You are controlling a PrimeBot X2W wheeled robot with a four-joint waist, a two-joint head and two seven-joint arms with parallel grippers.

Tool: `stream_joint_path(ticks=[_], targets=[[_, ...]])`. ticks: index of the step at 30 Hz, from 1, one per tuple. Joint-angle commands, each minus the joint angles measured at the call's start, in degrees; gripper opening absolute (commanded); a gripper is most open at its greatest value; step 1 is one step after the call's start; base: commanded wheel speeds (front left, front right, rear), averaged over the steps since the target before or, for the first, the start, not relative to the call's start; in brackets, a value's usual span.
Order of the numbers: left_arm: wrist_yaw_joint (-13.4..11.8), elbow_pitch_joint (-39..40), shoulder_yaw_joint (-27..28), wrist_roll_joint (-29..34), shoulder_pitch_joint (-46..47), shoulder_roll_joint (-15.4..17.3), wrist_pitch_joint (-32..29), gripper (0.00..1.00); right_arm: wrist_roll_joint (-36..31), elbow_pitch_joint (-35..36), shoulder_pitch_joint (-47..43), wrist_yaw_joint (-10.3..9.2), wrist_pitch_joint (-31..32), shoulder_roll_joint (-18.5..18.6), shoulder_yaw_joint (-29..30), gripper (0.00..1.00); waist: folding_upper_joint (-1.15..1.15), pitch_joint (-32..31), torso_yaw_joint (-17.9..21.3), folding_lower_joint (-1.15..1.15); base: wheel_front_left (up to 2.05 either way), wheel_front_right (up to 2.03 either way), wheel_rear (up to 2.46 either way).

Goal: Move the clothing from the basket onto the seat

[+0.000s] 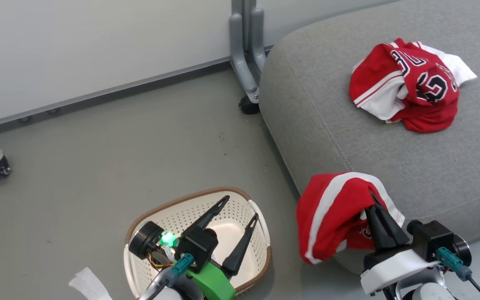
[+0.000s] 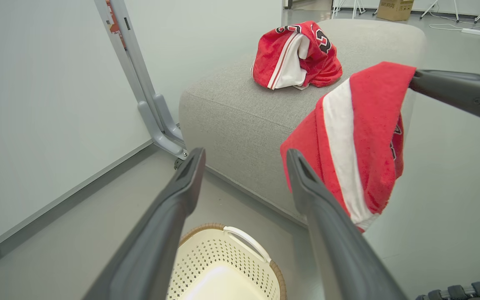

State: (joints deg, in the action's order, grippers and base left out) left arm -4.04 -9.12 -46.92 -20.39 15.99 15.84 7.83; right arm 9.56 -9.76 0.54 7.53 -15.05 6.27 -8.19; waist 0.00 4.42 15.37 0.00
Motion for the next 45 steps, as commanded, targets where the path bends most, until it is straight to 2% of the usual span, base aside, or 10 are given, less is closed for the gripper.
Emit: stream_joint_path(ticks=[1,8,13,18,24,28,33,40,45], targets=[[-0.17,0.41,0.19,0.63,0.94,0.80,0.32,1.00,-0.34,0.50,0.41,-0.08,-0.20,-0.17,0.28,0.00,0.00,3.59,4.87,0.00,0.00,0.00,0.00],[-0.06,1.10,0.46,1.63,3.47,2.05,-0.09,1.00,-0.42,1.80,0.22,-0.08,-0.20,-1.22,1.48,0.00,0.00,7.37,11.78,0.00,0.00,0.00,0.00],[0.48,1.21,0.04,2.01,4.94,2.70,-0.87,1.00,-0.56,2.94,0.11,-0.08,-0.20,-1.88,2.11,0.00,0.00,9.55,15.07,0.00,0.00,0.00,0.00],[1.06,1.25,-0.59,2.50,6.30,2.63,-1.54,1.00,-0.49,4.51,0.31,-0.08,-0.19,-2.46,3.43,0.00,0.00,11.48,15.45,0.00,0.00,0.00,0.00],[1.86,1.91,-0.87,2.84,7.81,3.30,-1.33,1.00,0.74,7.91,6.63,-0.08,-0.19,-1.75,6.85,0.00,0.00,15.02,14.77,0.00,0.00,0.00,0.00],[2.47,2.25,-1.25,3.55,9.56,3.68,-1.92,1.00,1.74,10.08,14.91,-0.08,-0.19,1.37,10.22,0.00,0.00,18.44,12.58,0.00,0.00,0.00,0.00],[2.70,2.91,-0.90,4.75,12.60,4.64,-2.87,1.00,3.34,11.02,28.75,-0.08,-0.20,8.30,14.66,0.00,0.00,23.56,9.26,0.00,0.00,0.00,0.00],[3.32,4.66,-0.65,6.25,17.29,5.31,-4.15,1.00,4.59,3.18,47.63,-0.08,-0.19,20.98,15.96,0.00,0.00,30.71,3.88,0.00,0.00,0.00,0.00],[3.51,6.04,-0.88,7.15,19.64,5.40,-4.88,1.00,4.59,-3.46,57.66,-0.08,-0.19,26.11,16.61,0.00,0.00,35.15,0.57,0.00,0.00,0.00,0.00]])
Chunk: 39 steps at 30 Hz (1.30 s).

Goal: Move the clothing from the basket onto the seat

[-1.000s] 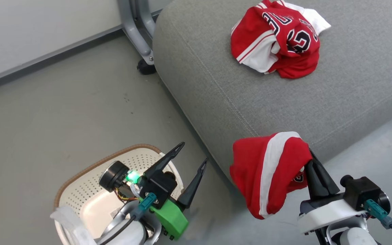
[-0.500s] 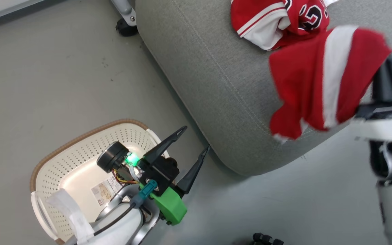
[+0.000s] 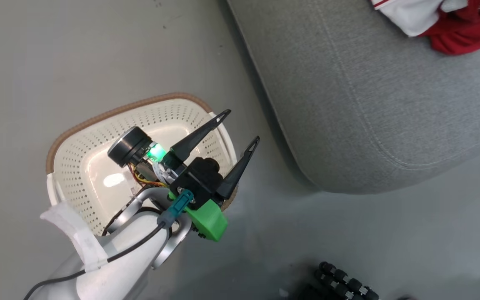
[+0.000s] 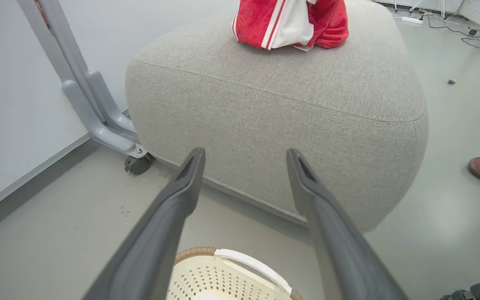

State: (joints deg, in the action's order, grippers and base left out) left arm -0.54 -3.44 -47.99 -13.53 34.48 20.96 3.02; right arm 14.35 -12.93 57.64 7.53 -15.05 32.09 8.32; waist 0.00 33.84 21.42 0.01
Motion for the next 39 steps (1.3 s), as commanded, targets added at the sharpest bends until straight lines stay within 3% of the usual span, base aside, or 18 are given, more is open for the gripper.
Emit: stream_joint_path(ticks=[1,7,17,18,19,20,25,31,39], targets=[[0.01,0.44,0.18,0.50,1.44,0.29,-0.07,1.00,-0.92,-1.19,1.47,-0.08,-0.19,0.78,0.04,0.00,0.00,6.22,-5.88,-0.01,0.00,0.00,0.00],[-0.60,0.86,-0.02,0.79,2.28,-0.28,-0.21,1.00,-5.74,-9.26,2.03,-0.08,-0.19,2.57,0.19,0.00,0.00,8.44,-7.87,-0.01,0.00,0.00,0.00],[-1.29,1.71,-0.65,1.25,0.63,1.75,-0.78,1.00,-10.75,-23.00,-2.54,-0.08,-0.19,-3.58,7.32,0.00,0.00,8.89,-6.64,-0.01,0.00,0.00,0.00],[-1.35,1.64,-0.80,1.30,0.61,1.76,-0.81,1.00,-11.18,-23.70,-2.79,-0.08,-0.19,-4.02,7.87,0.17,0.00,8.59,-6.48,-0.01,0.00,0.00,0.00],[-1.47,1.49,-0.83,1.26,0.56,1.64,-0.76,1.00,-11.88,-24.17,-2.96,-0.08,-0.19,-4.64,8.63,0.45,0.00,8.13,-6.28,-0.01,0.00,0.00,0.00],[-1.59,1.46,-0.85,1.12,0.52,1.36,-0.58,1.00,-12.55,-24.32,-3.28,-0.08,-0.19,-5.02,9.25,1.00,0.00,7.74,-6.19,-0.01,0.00,0.00,0.00],[-2.92,0.04,-0.07,-1.12,-1.08,-0.47,1.56,1.00,-16.55,-19.24,-7.98,-0.08,-0.19,-8.37,11.18,1.00,0.00,3.81,-6.00,-0.01,0.00,0.00,0.00],[-4.44,-4.53,1.95,-6.19,-4.96,-3.65,5.47,1.00,-16.71,-8.20,-20.04,-0.09,-0.19,-15.62,9.25,1.00,0.00,-3.31,-6.16,-0.01,0.00,0.00,0.00],[-5.71,-11.94,5.15,-11.75,-11.90,-7.78,11.33,1.00,-13.89,-1.52,-37.25,-0.08,-0.19,-22.65,-0.16,1.00,0.00,-15.68,-9.42,-0.01,0.00,0.00,0.00]])
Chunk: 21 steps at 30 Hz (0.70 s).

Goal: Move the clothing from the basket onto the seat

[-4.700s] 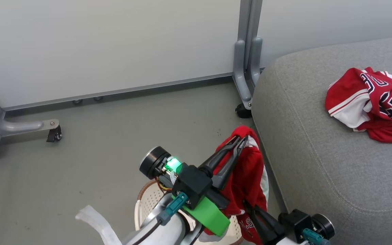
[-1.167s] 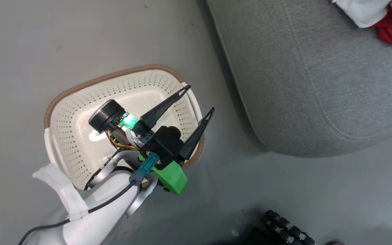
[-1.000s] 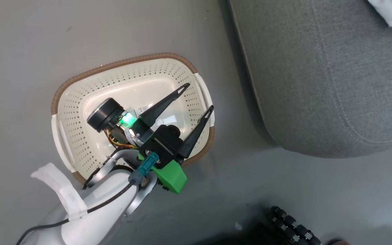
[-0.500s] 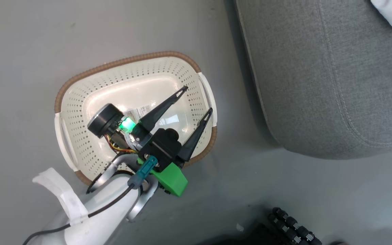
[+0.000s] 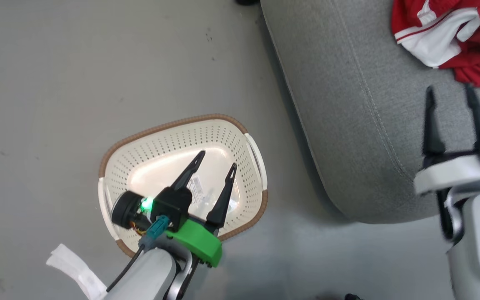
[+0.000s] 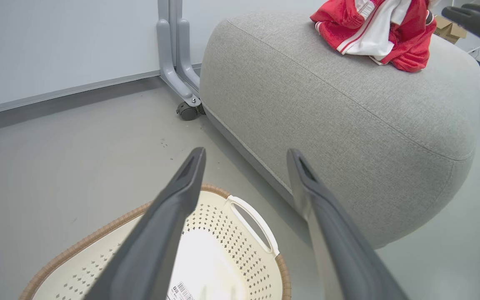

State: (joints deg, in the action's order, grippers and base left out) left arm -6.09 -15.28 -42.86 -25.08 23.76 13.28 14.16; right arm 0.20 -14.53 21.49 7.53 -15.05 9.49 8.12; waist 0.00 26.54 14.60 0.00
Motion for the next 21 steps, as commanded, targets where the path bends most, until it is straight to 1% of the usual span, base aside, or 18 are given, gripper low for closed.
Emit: stream_joint_path(ticks=[1,3,5,8,12,16,18,21], targets=[[-0.31,-1.07,0.84,-0.89,-2.47,-0.61,0.68,1.00,0.81,0.42,-3.38,-0.08,-0.19,-1.03,-1.63,1.00,0.00,-10.19,-3.32,0.00,0.00,0.00,0.00],[-0.04,-2.35,2.45,-2.16,-5.08,-1.41,1.01,1.00,1.32,0.95,-6.94,-0.08,-0.19,-2.39,-4.76,1.00,0.00,-13.29,-4.74,0.00,0.00,0.00,0.00],[0.27,-1.21,5.93,-2.48,-7.66,-2.47,1.14,1.00,1.70,1.12,-10.23,-0.08,-0.19,-3.29,-8.48,1.00,0.00,-16.26,-6.22,0.00,0.00,0.00,0.00],[0.46,0.36,11.35,-1.15,-13.53,-3.02,0.99,1.00,1.80,1.30,-14.56,-0.08,-0.19,-3.96,-13.52,1.00,0.00,-20.75,-8.44,0.00,0.00,0.00,0.00],[0.26,3.18,18.72,2.22,-19.91,-3.88,0.98,1.00,2.12,2.38,-18.55,-0.08,-0.19,-5.01,-14.88,1.00,0.00,-25.14,-10.88,0.00,0.00,0.00,0.00],[0.93,5.33,25.33,5.13,-24.94,-4.68,0.98,1.00,1.39,3.99,-20.78,-0.08,-0.19,-5.75,-15.25,1.00,0.00,-27.40,-12.57,0.00,0.00,0.00,0.00],[1.55,6.90,28.26,6.94,-27.02,-5.00,0.98,1.00,1.07,4.76,-21.60,-0.08,-0.19,-5.94,-15.17,1.00,0.00,-28.28,-13.06,0.00,0.00,0.00,0.00],[2.96,9.55,32.60,9.00,-30.20,-6.38,0.97,1.00,1.15,6.03,-22.48,-0.08,-0.19,-6.02,-15.13,1.00,0.00,-29.35,-13.48,0.00,0.00,0.00,0.00]])
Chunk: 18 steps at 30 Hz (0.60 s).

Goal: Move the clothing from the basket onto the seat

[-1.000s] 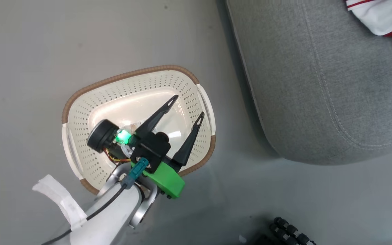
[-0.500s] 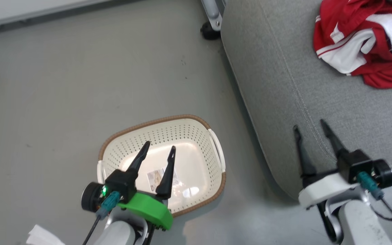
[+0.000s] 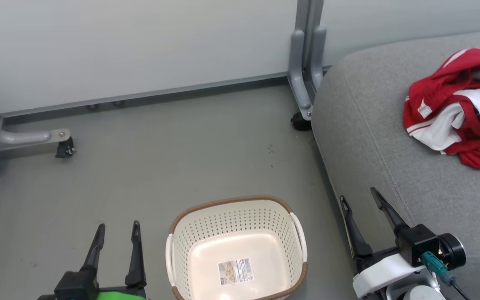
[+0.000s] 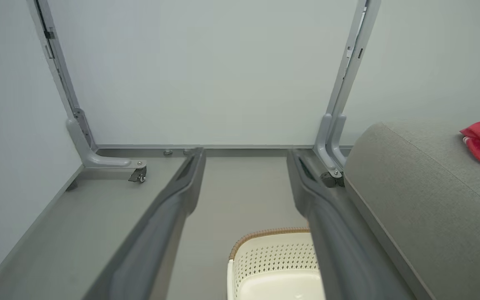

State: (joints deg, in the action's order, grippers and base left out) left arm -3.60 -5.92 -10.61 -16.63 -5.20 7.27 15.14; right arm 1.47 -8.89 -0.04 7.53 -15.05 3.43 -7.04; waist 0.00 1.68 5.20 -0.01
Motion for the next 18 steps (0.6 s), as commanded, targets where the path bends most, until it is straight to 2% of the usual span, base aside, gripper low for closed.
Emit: stream_joint_path(ticks=[1,9,14,18], targets=[[0.92,1.09,1.54,1.33,-2.06,-0.57,-0.01,1.00,-0.09,0.88,-1.29,-0.08,-0.19,0.05,0.19,1.00,0.00,-4.76,-4.11,0.01,0.00,0.00,0.00],[5.11,7.31,8.70,6.18,-8.84,-3.25,-0.01,1.00,0.61,2.83,-5.29,-0.08,-0.19,0.54,2.69,1.00,0.00,-7.25,-4.40,0.01,0.00,0.00,0.00],[7.12,6.96,9.68,9.00,-11.25,-3.85,-0.01,1.00,0.32,3.12,-8.05,-0.08,-0.19,0.29,3.75,1.00,0.00,-8.00,-4.23,0.01,0.00,0.00,0.00],[7.74,6.25,9.79,9.67,-11.97,-4.21,-0.01,1.00,0.08,3.21,-9.04,-0.08,-0.19,0.07,3.79,1.00,0.00,-8.05,-3.86,0.01,0.00,0.00,0.00]])
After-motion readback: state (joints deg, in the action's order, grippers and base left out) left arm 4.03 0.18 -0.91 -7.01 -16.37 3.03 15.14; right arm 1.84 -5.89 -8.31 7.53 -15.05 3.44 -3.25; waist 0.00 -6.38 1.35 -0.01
